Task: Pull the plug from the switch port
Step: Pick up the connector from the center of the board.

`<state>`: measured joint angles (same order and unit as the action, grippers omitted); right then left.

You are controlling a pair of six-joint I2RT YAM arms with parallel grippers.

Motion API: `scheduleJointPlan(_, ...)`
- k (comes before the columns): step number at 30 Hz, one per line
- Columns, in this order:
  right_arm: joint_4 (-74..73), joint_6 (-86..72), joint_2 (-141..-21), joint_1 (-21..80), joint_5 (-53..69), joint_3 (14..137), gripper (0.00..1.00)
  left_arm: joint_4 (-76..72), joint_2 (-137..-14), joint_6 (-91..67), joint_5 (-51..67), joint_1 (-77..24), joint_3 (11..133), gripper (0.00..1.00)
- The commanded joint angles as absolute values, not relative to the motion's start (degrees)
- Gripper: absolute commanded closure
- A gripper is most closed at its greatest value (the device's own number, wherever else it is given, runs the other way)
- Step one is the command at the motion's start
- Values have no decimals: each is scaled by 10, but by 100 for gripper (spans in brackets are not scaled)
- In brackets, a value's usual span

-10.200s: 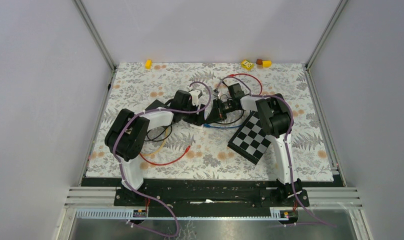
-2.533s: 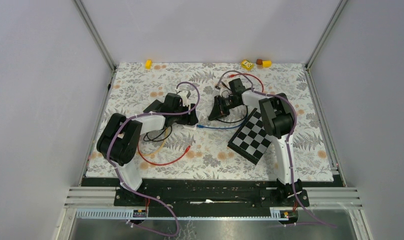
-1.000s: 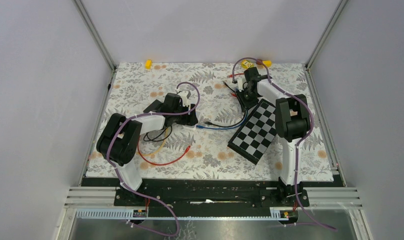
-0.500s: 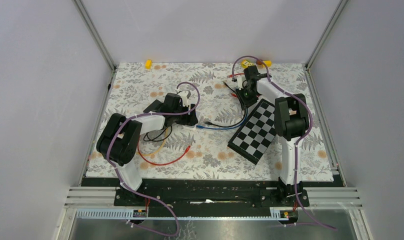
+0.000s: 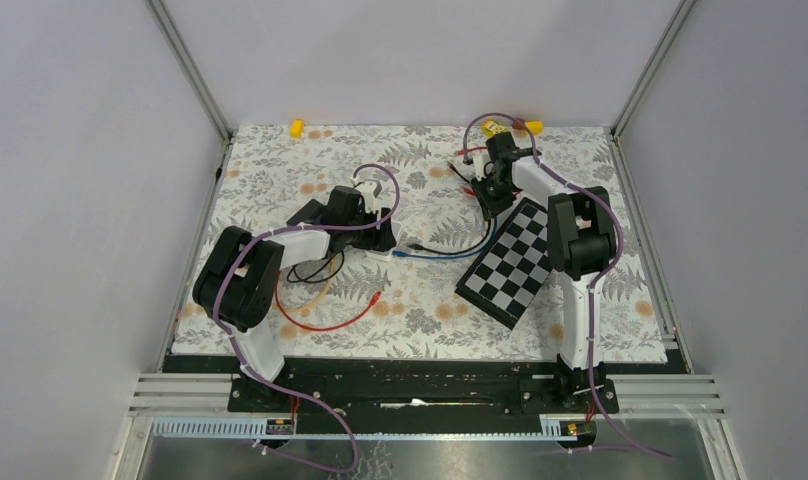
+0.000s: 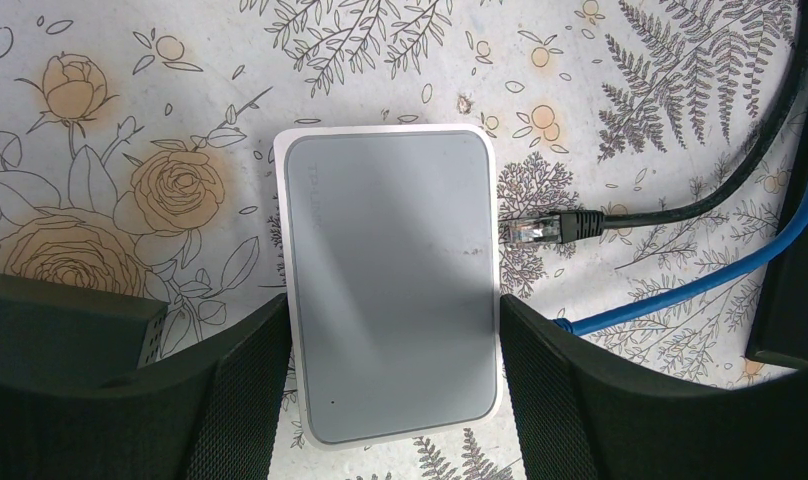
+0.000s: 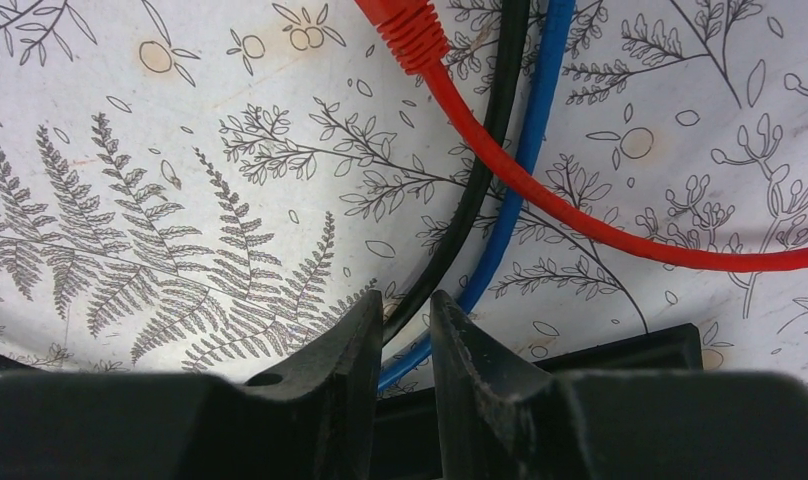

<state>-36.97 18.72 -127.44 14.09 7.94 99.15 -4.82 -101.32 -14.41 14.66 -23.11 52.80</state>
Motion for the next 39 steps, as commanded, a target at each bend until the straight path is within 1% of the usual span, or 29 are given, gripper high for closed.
scheduleJointPlan(1, -369, 200, -1296, 140, 44, 990, 69, -33, -1024, -139, 160, -229, 536, 100)
scheduleJointPlan(7, -362, 170, -1311, 146, 63, 991, 78, -32, -1026, -140, 161, -229, 537, 100)
scheduleJointPlan(17, -307, 98, -1296, 183, 71, 1015, 100, -29, -1026, -141, 163, -229, 540, 100)
scheduleJointPlan(27, -255, 67, -1297, 185, 72, 1087, 100, -28, -1024, -139, 164, -227, 539, 100)
scheduleJointPlan(39, -236, 86, -1315, 180, 25, 1164, 100, -28, -1029, -141, 168, -222, 540, 100)
